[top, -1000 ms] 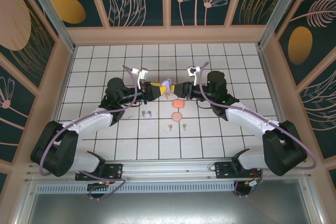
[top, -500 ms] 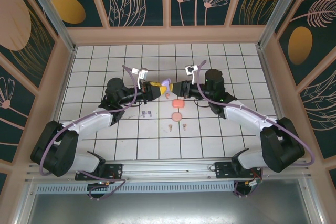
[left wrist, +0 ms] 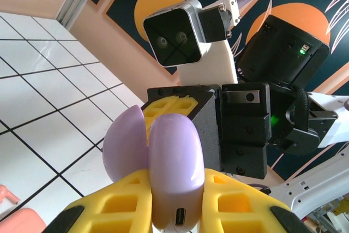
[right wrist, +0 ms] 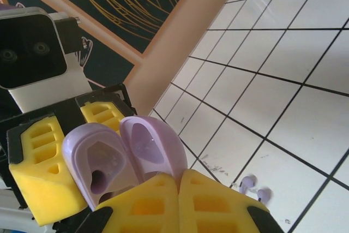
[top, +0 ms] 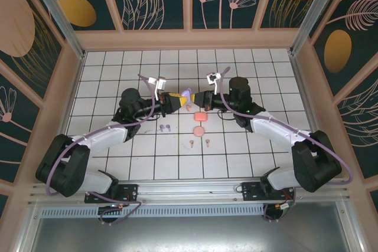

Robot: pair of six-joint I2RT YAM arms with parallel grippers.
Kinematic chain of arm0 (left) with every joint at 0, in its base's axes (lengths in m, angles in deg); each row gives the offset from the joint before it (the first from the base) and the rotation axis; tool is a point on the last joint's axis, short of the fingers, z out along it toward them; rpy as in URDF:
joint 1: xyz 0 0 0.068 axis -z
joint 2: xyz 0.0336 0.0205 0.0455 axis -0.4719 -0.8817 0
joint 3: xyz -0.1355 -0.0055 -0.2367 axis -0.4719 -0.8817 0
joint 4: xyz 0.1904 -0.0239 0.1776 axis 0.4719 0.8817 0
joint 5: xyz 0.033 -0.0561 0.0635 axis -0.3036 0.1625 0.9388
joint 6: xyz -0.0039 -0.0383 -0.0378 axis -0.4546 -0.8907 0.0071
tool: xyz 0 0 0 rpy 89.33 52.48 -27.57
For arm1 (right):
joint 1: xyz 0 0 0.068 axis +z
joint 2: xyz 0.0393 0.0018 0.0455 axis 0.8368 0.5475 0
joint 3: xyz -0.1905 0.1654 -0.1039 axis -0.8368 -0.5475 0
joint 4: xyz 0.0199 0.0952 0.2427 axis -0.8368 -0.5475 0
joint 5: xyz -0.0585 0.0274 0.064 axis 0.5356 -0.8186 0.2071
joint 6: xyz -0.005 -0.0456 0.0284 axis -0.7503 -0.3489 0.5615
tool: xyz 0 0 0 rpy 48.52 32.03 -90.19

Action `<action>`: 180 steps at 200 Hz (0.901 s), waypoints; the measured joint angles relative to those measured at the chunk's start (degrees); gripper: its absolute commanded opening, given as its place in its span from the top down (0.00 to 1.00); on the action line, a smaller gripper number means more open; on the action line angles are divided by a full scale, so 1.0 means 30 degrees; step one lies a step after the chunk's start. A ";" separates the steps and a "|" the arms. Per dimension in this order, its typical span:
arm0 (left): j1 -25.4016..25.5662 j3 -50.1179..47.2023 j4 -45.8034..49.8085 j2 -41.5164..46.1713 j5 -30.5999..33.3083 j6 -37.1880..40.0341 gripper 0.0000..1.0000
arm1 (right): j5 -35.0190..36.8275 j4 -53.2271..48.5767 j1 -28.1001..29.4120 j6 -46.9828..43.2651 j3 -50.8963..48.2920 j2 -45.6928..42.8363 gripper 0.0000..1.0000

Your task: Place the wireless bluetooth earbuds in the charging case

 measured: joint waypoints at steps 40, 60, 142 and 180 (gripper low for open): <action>0.0022 0.0087 0.1931 -0.0007 0.0641 0.1246 0.34 | 0.0903 -0.1705 -0.0022 -0.1151 0.0780 0.0000 1.00; 0.0022 0.0809 0.4852 0.0240 0.1173 0.2834 0.23 | 0.1574 -0.2936 -0.0058 -0.2120 0.1209 -0.0007 1.00; 0.0000 0.9216 1.7879 -0.0036 0.1872 1.1344 0.12 | 0.4918 -0.8072 -0.0342 -0.7759 0.2149 -0.0015 1.00; 0.0000 1.2342 2.2658 -0.2368 0.1166 1.4273 0.21 | 0.5034 -0.9056 -0.0342 -0.9814 0.2149 -0.0036 1.00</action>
